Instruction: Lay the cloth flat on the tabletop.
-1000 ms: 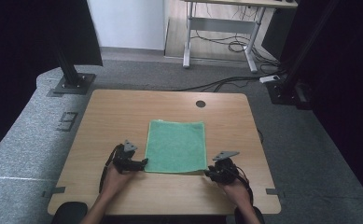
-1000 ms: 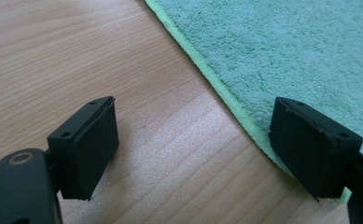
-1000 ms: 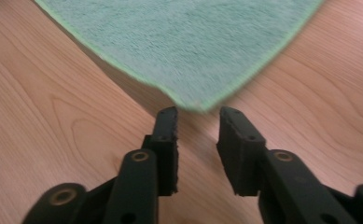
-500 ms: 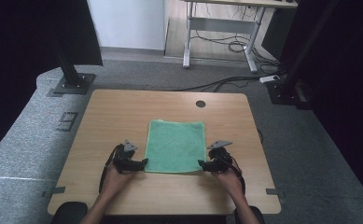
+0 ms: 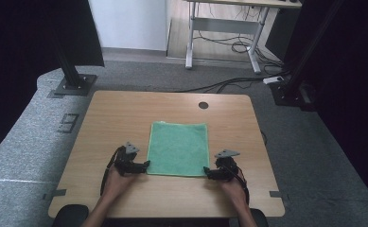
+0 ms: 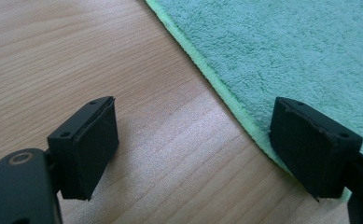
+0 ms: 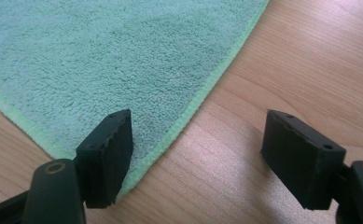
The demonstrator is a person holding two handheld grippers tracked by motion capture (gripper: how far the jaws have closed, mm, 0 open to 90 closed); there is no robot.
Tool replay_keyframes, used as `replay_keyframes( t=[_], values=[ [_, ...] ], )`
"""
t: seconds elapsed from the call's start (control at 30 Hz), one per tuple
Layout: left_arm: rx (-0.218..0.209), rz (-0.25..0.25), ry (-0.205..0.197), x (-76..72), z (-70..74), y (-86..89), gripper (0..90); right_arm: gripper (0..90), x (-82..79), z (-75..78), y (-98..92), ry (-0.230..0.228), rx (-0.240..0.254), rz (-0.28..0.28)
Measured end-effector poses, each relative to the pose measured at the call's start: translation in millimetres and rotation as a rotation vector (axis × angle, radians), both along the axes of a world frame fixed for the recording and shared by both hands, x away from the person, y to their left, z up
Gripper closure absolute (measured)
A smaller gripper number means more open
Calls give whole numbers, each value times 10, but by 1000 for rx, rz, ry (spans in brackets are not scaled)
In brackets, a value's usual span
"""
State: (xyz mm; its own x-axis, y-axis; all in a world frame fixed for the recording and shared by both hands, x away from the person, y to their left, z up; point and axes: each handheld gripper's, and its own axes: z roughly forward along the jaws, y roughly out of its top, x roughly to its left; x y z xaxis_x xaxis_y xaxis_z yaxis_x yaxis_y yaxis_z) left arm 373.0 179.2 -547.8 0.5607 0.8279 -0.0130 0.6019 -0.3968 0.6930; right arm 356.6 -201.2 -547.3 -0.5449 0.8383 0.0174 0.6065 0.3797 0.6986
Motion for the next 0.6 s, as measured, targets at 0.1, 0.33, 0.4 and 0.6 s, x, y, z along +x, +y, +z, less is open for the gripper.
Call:
replay_keyframes(
  t=[0.1, 0.33, 0.4, 0.6],
  values=[
    [0, 0, 0, 0, 0, 0, 159, 248, -13, -8, -1, -8, 4, -5],
    [13, -28, -13, -47, 64, 10, 157, 259, -27, 58, 4, -20, -17, 15],
    [5, -47, -34, -96, 145, 26, 150, 249, -41, 107, -35, -31, 1, 11],
    [14, -82, -21, -236, 237, 185, 125, 176, -72, 185, -252, -34, 13, -19]
  ],
)
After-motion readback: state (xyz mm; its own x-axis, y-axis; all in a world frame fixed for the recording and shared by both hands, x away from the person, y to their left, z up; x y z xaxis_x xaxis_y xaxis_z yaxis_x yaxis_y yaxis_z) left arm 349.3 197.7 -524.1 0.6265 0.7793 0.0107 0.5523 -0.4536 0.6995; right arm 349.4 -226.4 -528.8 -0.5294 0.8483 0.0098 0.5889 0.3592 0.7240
